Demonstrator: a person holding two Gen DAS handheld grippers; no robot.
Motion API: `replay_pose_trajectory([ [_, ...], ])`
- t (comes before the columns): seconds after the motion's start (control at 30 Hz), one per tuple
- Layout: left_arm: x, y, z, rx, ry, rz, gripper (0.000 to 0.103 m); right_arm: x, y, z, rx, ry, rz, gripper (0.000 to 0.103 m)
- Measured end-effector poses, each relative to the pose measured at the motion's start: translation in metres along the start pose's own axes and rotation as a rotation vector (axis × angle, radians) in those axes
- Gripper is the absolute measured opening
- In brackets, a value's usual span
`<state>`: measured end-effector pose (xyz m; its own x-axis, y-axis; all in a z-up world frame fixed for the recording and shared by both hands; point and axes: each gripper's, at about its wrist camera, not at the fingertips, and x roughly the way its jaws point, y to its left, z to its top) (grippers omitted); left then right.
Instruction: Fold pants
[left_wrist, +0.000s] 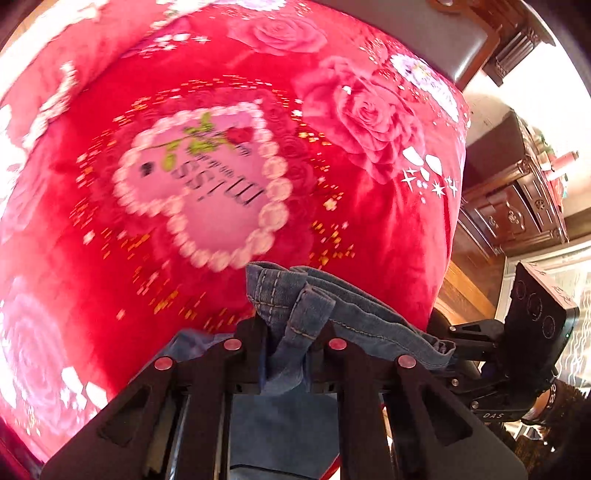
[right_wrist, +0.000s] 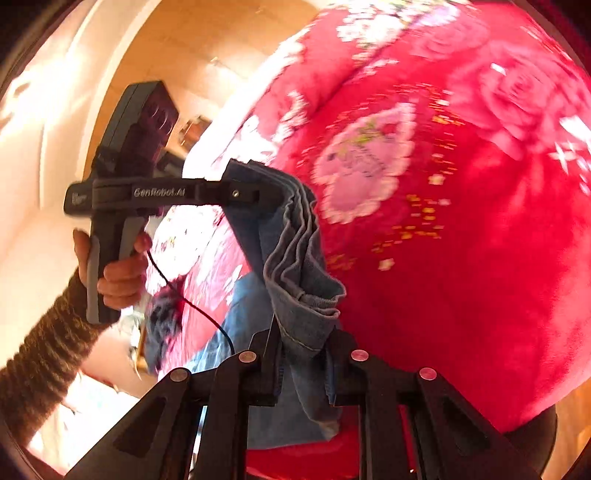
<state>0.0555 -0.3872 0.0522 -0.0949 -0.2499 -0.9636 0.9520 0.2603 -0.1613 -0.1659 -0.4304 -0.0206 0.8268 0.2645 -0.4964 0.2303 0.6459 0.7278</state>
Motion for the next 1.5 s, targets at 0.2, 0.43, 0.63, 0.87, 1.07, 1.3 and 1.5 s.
replay_pose_trajectory([
  [0.2, -0.018, 0.044, -0.076, -0.171, -0.021, 0.037, 0.013, 0.04, 0.073, -0.034, -0.209, 0.171, 0.042, 0.016],
  [0.43, 0.018, 0.111, -0.174, -0.526, 0.091, 0.067, 0.022, 0.136, 0.113, -0.107, -0.388, 0.555, -0.026, 0.021],
  [0.63, -0.014, 0.106, -0.23, -0.659, -0.055, -0.026, 0.031, 0.111, 0.113, -0.087, -0.352, 0.514, 0.03, 0.038],
  [0.87, 0.012, 0.055, -0.256, -0.729, -0.174, -0.13, 0.058, 0.09, 0.077, 0.012, -0.27, 0.342, -0.058, 0.041],
  [1.07, 0.046, 0.029, -0.267, -0.923, -0.21, -0.168, 0.058, 0.164, 0.106, 0.055, -0.338, 0.459, -0.048, 0.047],
  [1.3, 0.051, 0.033, -0.288, -1.17, -0.285, -0.29, 0.027, 0.224, 0.152, 0.038, -0.529, 0.58, -0.117, 0.05],
  [1.5, 0.058, 0.028, -0.292, -1.225, -0.267, -0.394, 0.02, 0.263, 0.165, 0.016, -0.675, 0.707, -0.178, 0.064],
])
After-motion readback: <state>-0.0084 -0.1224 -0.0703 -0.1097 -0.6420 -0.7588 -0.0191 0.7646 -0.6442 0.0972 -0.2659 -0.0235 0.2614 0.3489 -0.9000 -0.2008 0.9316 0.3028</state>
